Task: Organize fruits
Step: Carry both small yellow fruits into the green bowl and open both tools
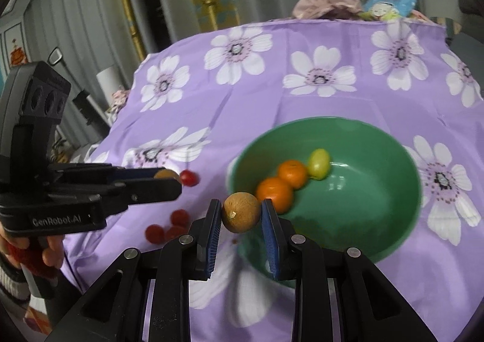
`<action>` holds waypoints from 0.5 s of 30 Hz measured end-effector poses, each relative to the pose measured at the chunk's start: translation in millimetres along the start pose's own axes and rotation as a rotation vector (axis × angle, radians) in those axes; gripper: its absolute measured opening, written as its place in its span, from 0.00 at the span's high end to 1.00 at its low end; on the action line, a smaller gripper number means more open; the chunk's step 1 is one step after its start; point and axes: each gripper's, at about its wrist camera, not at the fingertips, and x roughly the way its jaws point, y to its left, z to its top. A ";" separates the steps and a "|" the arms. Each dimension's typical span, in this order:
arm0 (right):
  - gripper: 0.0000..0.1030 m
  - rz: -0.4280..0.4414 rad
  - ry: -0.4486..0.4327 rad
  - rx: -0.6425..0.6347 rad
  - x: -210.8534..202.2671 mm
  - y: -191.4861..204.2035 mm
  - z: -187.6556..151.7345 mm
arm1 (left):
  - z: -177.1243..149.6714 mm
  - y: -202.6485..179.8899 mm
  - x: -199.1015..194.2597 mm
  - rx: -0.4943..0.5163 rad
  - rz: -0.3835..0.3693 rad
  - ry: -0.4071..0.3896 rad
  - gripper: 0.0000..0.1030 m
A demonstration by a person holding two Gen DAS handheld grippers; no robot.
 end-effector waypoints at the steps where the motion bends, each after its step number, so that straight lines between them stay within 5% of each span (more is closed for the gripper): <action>1: 0.72 -0.006 -0.003 0.008 -0.6 -3.5 0.0 | 1.5 -1.7 1.5 0.005 -0.004 0.001 0.76; 15: 0.72 -0.065 -0.032 0.080 -3.8 -39.2 -0.4 | 20.5 -28.3 42.7 0.075 -0.020 0.030 0.76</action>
